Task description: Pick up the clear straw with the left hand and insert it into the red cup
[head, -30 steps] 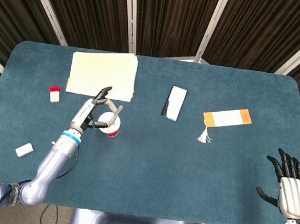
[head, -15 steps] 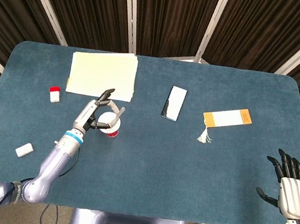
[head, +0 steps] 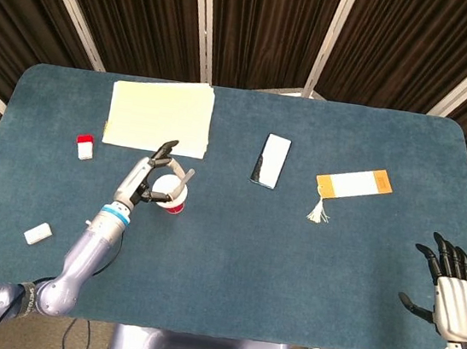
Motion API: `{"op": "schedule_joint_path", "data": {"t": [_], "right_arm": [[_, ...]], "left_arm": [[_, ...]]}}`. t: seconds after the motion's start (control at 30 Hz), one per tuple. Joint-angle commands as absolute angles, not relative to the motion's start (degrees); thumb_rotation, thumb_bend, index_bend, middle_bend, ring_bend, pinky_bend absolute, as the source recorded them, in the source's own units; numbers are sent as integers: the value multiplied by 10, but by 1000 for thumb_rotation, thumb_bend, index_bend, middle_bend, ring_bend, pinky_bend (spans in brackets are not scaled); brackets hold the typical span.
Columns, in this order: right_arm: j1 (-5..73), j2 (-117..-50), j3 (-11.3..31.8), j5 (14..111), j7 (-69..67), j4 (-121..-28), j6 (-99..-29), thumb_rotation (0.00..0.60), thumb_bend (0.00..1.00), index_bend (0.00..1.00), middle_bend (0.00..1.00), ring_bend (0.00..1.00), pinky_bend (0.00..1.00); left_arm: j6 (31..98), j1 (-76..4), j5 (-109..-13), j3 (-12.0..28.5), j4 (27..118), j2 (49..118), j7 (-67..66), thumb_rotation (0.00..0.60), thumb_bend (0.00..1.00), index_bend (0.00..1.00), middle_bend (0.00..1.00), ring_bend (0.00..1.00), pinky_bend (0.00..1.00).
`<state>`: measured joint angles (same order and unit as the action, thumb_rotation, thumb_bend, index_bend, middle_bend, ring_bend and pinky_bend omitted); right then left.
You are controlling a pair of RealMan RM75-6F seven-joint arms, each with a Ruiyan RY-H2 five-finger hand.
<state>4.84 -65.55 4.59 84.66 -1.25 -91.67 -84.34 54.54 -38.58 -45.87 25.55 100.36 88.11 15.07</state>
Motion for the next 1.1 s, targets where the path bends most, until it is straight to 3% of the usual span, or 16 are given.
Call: {"op": "schedule_joint_path", "data": {"t": [0.03,0.2,0.5,0.83,1.0,1.1], "right_arm": [[48,-656,46,846,-13,-916,-843,600,142,160,0,0,0],[48,-655,46,846,-13,-917,-843,600,142,160,0,0,0],[47,-655,46,845,-12,-918,-843,600,141,160,0,0,0],[47,-654,46,842,-9,-920,-841,600,142,159,0,0,0],[47,-654,46,842,-7,-920,-840,600,142,160,0,0,0],[47,-654,45,841,-4,-919,-839,600,140,160,0,0,0]], "left_arm": [[544,-386,-462,252,997,882,152,600,433,570,0,0,0],[537,-387,-468,245,982,882,151,600,431,537,0,0,0],[525,-384,-486,236,965,879,164,600,330,322,0,0,0],[533,-372,-510,236,982,862,178,600,322,304,0,0,0],[579,-352,-561,224,1013,831,148,600,322,303,0,0,0],[639,-328,-627,191,1038,793,74,600,323,302,0,0,0]]}}
